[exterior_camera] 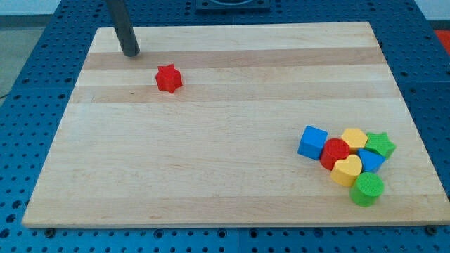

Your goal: Slide the red star to the center

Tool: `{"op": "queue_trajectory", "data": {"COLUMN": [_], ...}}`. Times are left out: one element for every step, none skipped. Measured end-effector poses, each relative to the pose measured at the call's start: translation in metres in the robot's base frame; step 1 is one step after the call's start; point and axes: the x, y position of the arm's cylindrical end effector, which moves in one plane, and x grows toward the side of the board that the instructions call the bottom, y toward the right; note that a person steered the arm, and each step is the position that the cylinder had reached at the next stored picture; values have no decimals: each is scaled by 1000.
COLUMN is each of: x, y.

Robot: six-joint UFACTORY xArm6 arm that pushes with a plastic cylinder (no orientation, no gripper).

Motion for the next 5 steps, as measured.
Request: {"op": "queue_trajectory", "data": {"x": [23, 57, 79, 108, 144], "y": [24, 47, 63, 96, 159]}}
